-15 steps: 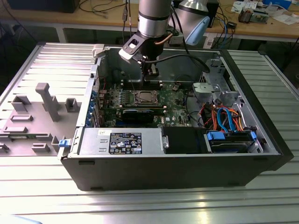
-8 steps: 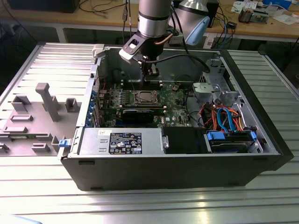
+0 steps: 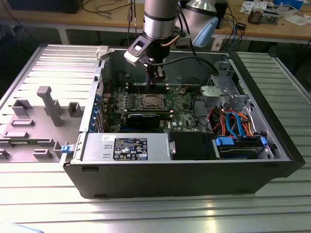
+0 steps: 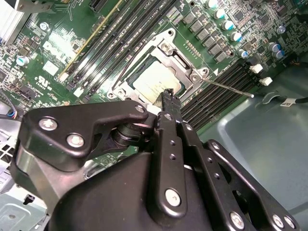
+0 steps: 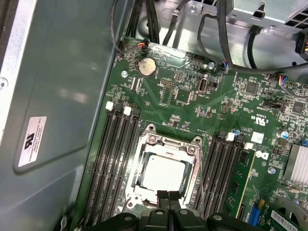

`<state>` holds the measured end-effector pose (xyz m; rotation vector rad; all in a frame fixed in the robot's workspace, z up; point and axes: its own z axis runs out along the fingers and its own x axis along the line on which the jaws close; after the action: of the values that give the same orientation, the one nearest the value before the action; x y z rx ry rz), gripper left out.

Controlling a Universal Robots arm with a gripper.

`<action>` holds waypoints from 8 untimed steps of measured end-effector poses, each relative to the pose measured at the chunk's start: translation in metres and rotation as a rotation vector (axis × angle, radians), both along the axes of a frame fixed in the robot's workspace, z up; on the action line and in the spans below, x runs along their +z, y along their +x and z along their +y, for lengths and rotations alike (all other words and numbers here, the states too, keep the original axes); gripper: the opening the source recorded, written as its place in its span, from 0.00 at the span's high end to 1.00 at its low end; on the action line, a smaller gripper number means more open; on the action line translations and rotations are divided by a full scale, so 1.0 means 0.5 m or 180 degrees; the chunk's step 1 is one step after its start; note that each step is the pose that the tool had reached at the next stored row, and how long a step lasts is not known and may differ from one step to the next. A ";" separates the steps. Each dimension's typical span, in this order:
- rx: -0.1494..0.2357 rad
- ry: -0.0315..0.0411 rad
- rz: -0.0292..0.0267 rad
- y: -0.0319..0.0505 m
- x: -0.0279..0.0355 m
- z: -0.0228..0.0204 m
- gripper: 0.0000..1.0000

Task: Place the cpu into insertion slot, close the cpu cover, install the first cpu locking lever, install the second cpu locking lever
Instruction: 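Install the first cpu locking lever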

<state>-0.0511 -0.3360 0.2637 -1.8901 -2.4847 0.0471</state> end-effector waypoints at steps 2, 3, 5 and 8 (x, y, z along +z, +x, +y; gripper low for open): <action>0.0010 0.0000 0.0000 0.000 0.000 0.0000 0.89; 0.0014 0.0000 0.0000 0.000 0.000 0.0000 0.89; 0.0023 0.0000 0.0000 0.000 0.000 0.0000 0.89; 0.0040 0.0000 0.0000 0.000 0.000 0.0000 0.89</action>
<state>-0.0511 -0.3360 0.2638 -1.8745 -2.4966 0.0474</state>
